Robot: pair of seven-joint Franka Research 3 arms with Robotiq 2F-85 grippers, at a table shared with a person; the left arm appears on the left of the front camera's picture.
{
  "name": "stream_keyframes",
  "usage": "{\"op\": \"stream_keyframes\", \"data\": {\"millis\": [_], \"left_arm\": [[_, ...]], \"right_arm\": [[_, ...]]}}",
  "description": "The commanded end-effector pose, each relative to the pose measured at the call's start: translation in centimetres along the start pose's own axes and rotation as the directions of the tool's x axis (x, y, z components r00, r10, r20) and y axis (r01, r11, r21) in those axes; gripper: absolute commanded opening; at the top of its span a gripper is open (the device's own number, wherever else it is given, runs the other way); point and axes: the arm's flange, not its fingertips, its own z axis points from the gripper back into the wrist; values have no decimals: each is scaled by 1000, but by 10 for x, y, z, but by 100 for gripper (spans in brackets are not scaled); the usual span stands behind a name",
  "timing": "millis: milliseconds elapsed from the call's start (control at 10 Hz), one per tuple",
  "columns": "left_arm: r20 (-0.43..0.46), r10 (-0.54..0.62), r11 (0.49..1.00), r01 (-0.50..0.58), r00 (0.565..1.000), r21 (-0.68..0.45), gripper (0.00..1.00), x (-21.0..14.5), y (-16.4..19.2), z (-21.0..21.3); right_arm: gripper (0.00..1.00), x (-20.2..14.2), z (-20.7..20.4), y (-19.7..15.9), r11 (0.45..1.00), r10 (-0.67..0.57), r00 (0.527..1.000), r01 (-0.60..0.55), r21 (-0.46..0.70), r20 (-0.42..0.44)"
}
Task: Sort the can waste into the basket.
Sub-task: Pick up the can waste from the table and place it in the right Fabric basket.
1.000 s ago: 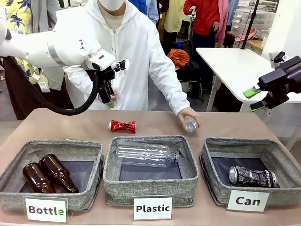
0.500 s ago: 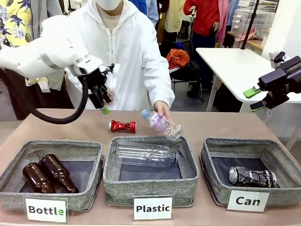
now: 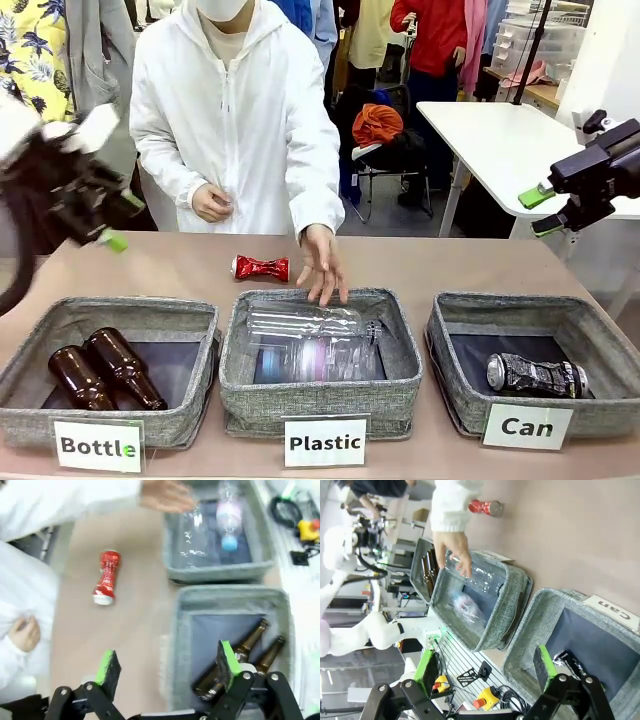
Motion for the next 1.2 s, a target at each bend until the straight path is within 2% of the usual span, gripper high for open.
{"op": "stream_keyframes", "data": {"millis": [0,100,300,600,700,900,1100], "left_arm": [[67,-6,999,3,998,47,100,-27,-55,11],[106,12,995,-22,994,95,100,-40,-75,13],[121,13,995,-24,993,92,100,-48,-78,9],[79,-3,1000,1,997,29,100,-34,-50,3],[50,-46,999,47,998,-27,100,-19,-24,0],[-76,-9,996,2,997,-86,100,24,36,-30],[-210,-11,987,-22,978,-157,100,64,98,-68]], "right_arm": [[100,-1,3,0,1000,16,1000,-16,0,-8],[100,-1,3,0,1000,16,1000,-16,0,-8],[100,-1,3,0,1000,16,1000,-16,0,-8],[100,-1,3,0,1000,16,1000,-16,0,-8],[100,-1,3,0,1000,16,1000,-16,0,-8],[100,-1,3,0,1000,16,1000,-16,0,-8],[100,-1,3,0,1000,16,1000,-16,0,-8]]}}
